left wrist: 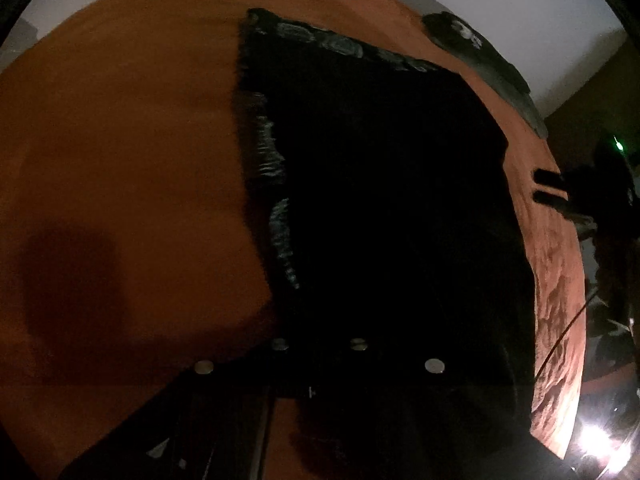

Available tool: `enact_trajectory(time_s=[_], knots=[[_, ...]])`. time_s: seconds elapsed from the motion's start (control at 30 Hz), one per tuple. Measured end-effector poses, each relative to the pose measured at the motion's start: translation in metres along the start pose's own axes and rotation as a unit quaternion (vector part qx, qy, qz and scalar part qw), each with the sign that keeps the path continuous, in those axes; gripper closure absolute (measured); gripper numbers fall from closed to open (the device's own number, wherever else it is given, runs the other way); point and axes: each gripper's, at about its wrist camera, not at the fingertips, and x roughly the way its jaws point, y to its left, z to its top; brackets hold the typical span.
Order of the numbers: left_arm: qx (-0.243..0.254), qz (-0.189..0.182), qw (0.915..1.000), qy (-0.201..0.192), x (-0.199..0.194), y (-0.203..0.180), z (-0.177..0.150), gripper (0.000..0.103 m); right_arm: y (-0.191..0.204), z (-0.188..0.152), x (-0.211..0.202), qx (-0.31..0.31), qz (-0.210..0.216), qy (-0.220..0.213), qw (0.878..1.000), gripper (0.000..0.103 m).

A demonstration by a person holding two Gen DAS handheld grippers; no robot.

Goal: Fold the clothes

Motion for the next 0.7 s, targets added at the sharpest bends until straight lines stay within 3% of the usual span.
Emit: enact_trajectory(time_s=[0.1,0.23,0.33,0.5,0.6,0.7], knots=[[-0.006,0.007,1.0000,-0.003,-0.015,0.006,-0.007,0.102,0.004,-0.012,-0.028,0.016,0.010,-0.012,1.000,0.044],[0.005,0.028,0.9995,-0.010,-0.029,-0.003,-0.010,0.100,0.019,-0.027,-0.072,-0.013,-0.002,-0.057,0.998,0.044],[0.007,0.034,0.9994,-0.007,-0.029,-0.002,-0.005,0.099,0.020,-0.030,-0.084,-0.036,-0.023,-0.078,0.996,0.031],[0.009,0.059,0.9982,-0.012,-0.025,0.001,0.003,0.094,0.008,-0.028,-0.043,-0.017,-0.007,-0.032,0.999,0.031],[-0.021,0.108,0.9932,-0.039,-0.030,0.013,0.002,0.085,0.013,-0.035,-0.025,-0.028,0.009,-0.015,0.999,0.031],[-0.018,0.084,0.9954,-0.043,-0.030,0.016,0.001,0.083,0.027,-0.051,-0.002,-0.071,0.016,0.022,0.997,0.035]])
